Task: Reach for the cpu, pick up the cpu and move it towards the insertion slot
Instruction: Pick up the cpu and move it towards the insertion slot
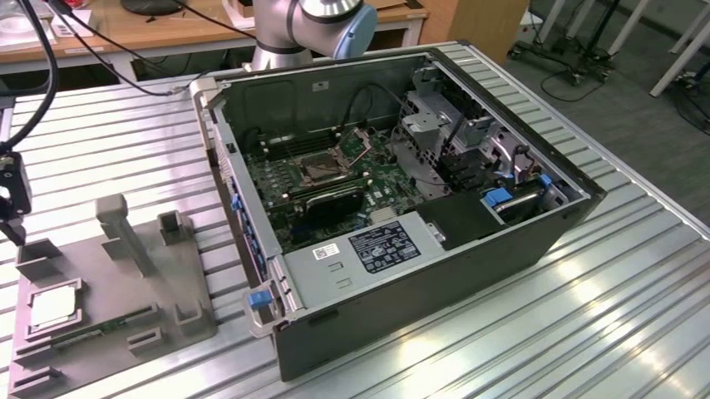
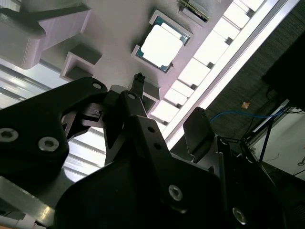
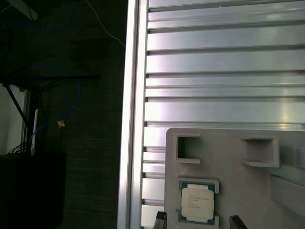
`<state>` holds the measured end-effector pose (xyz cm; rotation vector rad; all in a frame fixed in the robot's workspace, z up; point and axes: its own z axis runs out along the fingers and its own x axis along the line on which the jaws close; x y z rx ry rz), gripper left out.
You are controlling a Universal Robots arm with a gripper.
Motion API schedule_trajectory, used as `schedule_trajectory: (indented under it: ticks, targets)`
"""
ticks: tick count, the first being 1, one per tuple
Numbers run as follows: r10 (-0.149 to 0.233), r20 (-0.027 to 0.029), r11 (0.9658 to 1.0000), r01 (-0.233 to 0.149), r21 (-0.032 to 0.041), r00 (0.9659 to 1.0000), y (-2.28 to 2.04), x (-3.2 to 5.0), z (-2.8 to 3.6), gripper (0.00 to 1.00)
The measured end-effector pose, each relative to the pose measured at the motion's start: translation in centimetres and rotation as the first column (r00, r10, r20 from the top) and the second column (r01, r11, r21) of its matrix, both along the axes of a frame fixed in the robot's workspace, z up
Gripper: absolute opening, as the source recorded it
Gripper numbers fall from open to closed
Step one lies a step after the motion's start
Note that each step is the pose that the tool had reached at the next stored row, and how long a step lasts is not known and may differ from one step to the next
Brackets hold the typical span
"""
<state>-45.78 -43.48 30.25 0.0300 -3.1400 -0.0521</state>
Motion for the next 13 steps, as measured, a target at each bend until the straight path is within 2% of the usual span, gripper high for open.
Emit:
schedule_trajectory:
  ticks: [13]
  targets:
    - [0.000,0.0001,1.0000,0.000,0.0001,1.0000,-0.01,0.00,-0.35,0.60]
